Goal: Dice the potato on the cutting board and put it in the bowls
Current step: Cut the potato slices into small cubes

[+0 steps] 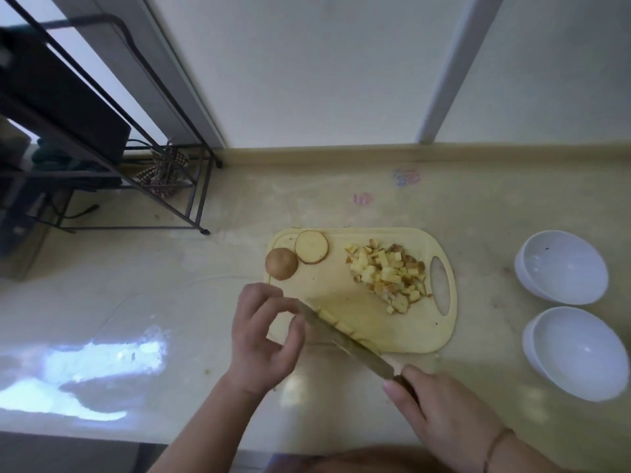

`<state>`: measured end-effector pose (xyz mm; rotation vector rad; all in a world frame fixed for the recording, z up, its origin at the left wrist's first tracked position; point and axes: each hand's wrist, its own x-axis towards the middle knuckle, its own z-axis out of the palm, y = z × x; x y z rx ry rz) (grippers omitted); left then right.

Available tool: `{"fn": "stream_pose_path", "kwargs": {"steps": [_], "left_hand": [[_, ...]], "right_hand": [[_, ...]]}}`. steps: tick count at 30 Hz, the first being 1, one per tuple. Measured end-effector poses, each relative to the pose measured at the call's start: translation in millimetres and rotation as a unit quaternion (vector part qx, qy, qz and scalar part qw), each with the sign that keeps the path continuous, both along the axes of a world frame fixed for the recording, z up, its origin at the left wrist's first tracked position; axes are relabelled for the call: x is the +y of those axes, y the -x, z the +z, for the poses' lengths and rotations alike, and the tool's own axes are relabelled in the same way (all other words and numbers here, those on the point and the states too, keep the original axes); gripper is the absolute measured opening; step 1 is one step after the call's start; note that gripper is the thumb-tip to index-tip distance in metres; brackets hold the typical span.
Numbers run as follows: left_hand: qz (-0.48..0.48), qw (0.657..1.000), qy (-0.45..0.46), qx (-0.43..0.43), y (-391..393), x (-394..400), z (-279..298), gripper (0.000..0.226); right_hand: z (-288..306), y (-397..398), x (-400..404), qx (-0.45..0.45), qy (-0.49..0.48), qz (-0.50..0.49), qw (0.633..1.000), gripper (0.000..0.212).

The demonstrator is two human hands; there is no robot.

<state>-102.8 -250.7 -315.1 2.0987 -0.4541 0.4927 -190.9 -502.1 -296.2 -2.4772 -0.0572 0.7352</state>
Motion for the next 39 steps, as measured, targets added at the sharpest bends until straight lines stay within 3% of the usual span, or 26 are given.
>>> {"fn": "stream_pose_path", "kwargs": {"steps": [2, 5, 7, 11, 18, 24, 33, 36, 39], "left_hand": [[-0.097, 0.985, -0.099, 0.101, -19, -5, 20, 0.026], [-0.227, 0.880, -0.356, 0.216, -39, -19, 22, 0.058], [-0.259, 0.825, -0.436, 0.248, -46, -28, 20, 0.062], [-0.278, 0.798, -0.470, 0.256, -57, -39, 23, 0.060], [-0.338, 0.719, -0.525, 0.305, -70, -53, 28, 0.033], [-0.365, 0.689, -0.528, 0.335, -81, -54, 28, 0.024], [-0.389, 0.670, -0.558, 0.297, -85, -56, 21, 0.038], [-0.380, 0.683, -0.555, 0.285, -89, -54, 20, 0.037], [-0.361, 0.720, -0.525, 0.275, -96, -52, 19, 0.040]], "right_hand": [[5, 1, 3, 0.000, 0.029, 0.019, 0.999, 0.101], [9, -5, 3, 0.026, 0.074, 0.043, 0.996, 0.129], [9, -6, 1, 0.045, 0.097, 0.056, 0.993, 0.140], [13, -7, 2, 0.061, 0.108, 0.063, 0.990, 0.147], [18, -5, 8, 0.049, 0.090, 0.084, 0.991, 0.145], [16, -1, 12, 0.030, 0.073, 0.067, 0.995, 0.144], [9, 7, 9, 0.003, 0.072, 0.078, 0.994, 0.141], [11, 10, 8, 0.012, 0.083, 0.087, 0.993, 0.140], [17, 15, -2, -0.019, 0.099, 0.082, 0.992, 0.139]]}}
